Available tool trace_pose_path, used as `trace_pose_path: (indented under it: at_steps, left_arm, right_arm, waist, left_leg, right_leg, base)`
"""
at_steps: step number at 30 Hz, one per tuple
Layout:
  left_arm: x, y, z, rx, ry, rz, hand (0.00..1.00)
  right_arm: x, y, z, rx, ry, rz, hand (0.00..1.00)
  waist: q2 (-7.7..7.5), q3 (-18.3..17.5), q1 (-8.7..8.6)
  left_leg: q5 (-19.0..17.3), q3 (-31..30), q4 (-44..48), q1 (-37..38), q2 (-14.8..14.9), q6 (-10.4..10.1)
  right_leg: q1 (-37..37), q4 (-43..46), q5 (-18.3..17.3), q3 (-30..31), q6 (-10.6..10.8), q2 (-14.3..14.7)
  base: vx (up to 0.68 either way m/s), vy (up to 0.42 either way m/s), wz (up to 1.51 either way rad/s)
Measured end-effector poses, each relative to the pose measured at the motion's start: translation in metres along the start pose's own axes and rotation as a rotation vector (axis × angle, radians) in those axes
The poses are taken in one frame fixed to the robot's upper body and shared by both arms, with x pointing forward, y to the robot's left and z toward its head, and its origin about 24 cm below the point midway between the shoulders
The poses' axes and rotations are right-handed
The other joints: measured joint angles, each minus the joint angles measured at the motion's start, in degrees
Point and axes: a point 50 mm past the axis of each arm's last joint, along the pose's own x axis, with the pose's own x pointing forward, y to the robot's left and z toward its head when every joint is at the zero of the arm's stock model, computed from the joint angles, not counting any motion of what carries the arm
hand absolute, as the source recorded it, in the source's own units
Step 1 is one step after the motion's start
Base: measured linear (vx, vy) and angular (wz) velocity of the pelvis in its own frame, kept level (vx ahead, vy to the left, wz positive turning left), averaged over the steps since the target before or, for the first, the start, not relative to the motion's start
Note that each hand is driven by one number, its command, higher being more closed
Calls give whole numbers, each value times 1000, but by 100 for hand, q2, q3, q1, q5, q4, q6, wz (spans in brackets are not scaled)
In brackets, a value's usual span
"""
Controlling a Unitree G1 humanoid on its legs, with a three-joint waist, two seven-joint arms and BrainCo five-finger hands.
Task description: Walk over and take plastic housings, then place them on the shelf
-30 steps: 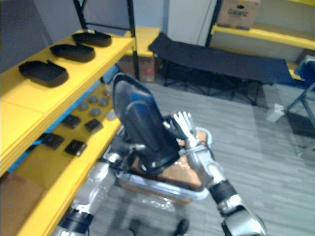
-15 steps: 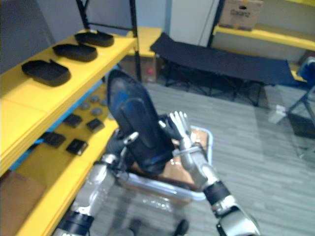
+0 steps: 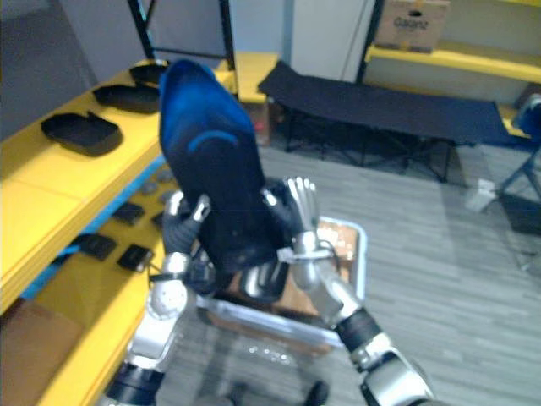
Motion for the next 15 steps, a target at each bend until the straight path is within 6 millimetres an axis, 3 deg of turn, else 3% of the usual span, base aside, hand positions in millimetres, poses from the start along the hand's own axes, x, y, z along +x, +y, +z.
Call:
trace_pose_path:
  at_steps: [3,4,15]
  left_arm:
    - [0,0,5,53,-47,32,100]
    - [0,0,7,77,-71,48,100]
    - [7,-4,37,187,-283,131,100]
  right_arm:
    - [1,2,3,24,1,-6,100]
    - [0,3,5,31,-2,-13,0]
    - [-4,18,15,241,48,83,0]
  waist:
    - [45,-28,1]
    - [44,-28,1]
    - [45,-28,-25]
  left_leg:
    - [-1,2,-4,3,10,-1]
    - [-3,2,-4,3,16,-4]
    - [-7,3,-7,-1,46,-13]
  right_leg:
    - [1,0,0,0,0,11]
    - [1,0,-4,0,-5,17]
    - [-11,-1,-21,-2,-18,48]
  base:
    - [0,0,0]
    - [0,0,0]
    - [0,0,0]
